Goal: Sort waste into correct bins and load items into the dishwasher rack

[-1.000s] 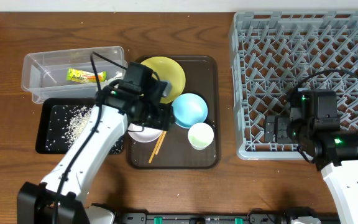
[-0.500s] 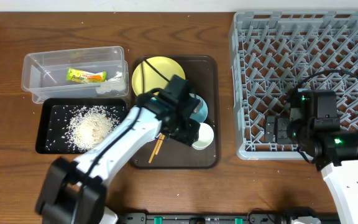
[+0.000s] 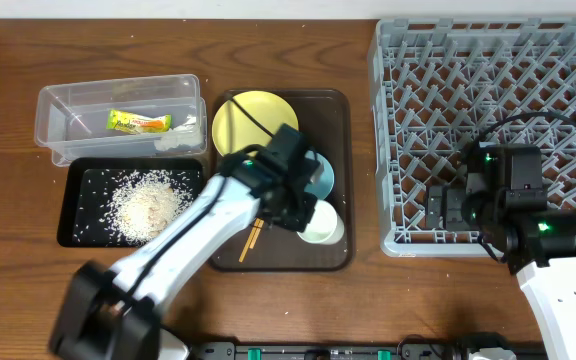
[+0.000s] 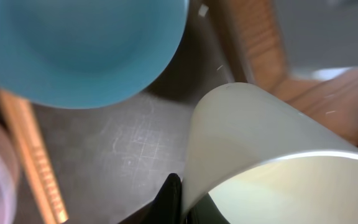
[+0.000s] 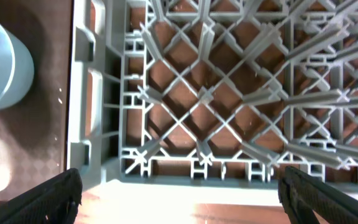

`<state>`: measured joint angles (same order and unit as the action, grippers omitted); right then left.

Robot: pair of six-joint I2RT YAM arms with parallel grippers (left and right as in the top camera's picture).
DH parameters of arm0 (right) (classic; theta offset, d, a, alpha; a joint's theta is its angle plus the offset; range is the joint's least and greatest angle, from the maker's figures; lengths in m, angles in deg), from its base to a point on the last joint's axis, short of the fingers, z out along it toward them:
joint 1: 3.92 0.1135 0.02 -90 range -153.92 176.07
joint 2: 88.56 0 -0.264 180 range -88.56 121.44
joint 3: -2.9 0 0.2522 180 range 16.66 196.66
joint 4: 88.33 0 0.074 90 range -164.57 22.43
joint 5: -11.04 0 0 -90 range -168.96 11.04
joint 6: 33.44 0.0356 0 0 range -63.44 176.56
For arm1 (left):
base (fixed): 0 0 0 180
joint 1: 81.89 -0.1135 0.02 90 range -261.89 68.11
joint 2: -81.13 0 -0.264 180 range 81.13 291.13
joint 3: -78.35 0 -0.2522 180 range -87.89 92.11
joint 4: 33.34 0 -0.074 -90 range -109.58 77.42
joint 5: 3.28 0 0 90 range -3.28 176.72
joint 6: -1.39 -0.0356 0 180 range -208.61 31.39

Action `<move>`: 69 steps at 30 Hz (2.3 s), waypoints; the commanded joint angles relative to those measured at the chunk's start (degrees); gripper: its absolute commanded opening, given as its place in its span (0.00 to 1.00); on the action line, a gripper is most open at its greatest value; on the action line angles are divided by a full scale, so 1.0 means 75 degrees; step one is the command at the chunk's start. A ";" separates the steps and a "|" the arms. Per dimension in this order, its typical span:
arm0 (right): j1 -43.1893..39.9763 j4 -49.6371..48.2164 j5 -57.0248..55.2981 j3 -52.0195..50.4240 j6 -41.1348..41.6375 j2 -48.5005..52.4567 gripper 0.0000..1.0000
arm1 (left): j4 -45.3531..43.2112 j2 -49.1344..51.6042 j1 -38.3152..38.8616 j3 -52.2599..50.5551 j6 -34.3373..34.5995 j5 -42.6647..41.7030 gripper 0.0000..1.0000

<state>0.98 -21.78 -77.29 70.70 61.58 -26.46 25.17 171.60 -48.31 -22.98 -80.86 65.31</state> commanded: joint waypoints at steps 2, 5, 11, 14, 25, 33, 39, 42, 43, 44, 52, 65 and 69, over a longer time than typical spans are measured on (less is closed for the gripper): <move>-0.0122 -0.0405 -0.0012 0.0140 0.0184 -0.0035 0.99 | -0.0154 -0.1011 -0.0836 0.0050 0.0085 -0.0778 0.06; -0.0122 -0.0906 0.0583 0.0134 0.0353 -0.0017 0.99 | -0.0478 -0.1105 -0.1617 0.0047 0.0513 -0.1408 0.06; -0.0064 -0.1466 0.4389 0.0134 -0.0516 0.0289 0.99 | -0.2264 -0.0562 -0.2981 -0.0026 0.1017 -0.5520 0.06; 0.0041 -0.1469 0.6400 0.0122 -0.1422 0.0551 0.99 | -0.3238 -0.0044 -0.3171 -0.0026 0.1256 -0.7635 0.06; 0.0443 -0.2859 0.8448 0.0122 -0.2565 0.1297 0.98 | -0.3416 0.0863 -0.2830 -0.0029 0.1300 -0.9160 0.06; 0.0644 -0.4004 0.9031 0.0122 -0.2559 0.1521 0.98 | -0.3413 0.0863 -0.2480 -0.0029 0.1355 -0.9160 0.06; 0.0860 -0.4383 0.9416 0.0122 -0.2562 0.1521 0.93 | -0.3413 0.0860 -0.2445 -0.0029 0.1416 -0.9160 0.06; 0.0965 -0.4389 0.9416 0.0122 -0.2562 0.1521 0.80 | -0.3413 0.0860 -0.2445 -0.0029 0.1413 -0.9160 0.06; 0.0973 -0.4389 0.9416 0.0122 -0.2562 0.1521 0.78 | -0.3416 0.0860 -0.2445 -0.0029 0.1413 -0.9157 0.06; 0.0970 -0.4386 0.9413 0.0122 -0.2562 0.1521 0.77 | -0.3413 0.0860 -0.2445 -0.0029 0.1413 -0.9160 0.06; 0.0970 -0.4380 0.9200 0.0122 -0.2559 0.1521 0.60 | -0.3416 0.0860 -0.2445 -0.0029 0.1413 -0.9160 0.06; 0.0941 -0.3821 0.6910 0.0122 -0.1679 0.1521 0.44 | -0.2984 0.0860 -0.2454 -0.0029 0.1408 -0.5931 0.52; 0.0901 -0.3197 0.5575 0.0221 -0.1443 0.1440 0.40 | -0.2151 0.0819 -0.2500 -0.0029 0.1408 -0.3518 0.57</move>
<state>7.58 -47.11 -26.67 70.96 48.38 -15.11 7.18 178.12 -66.69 -23.05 -70.24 22.16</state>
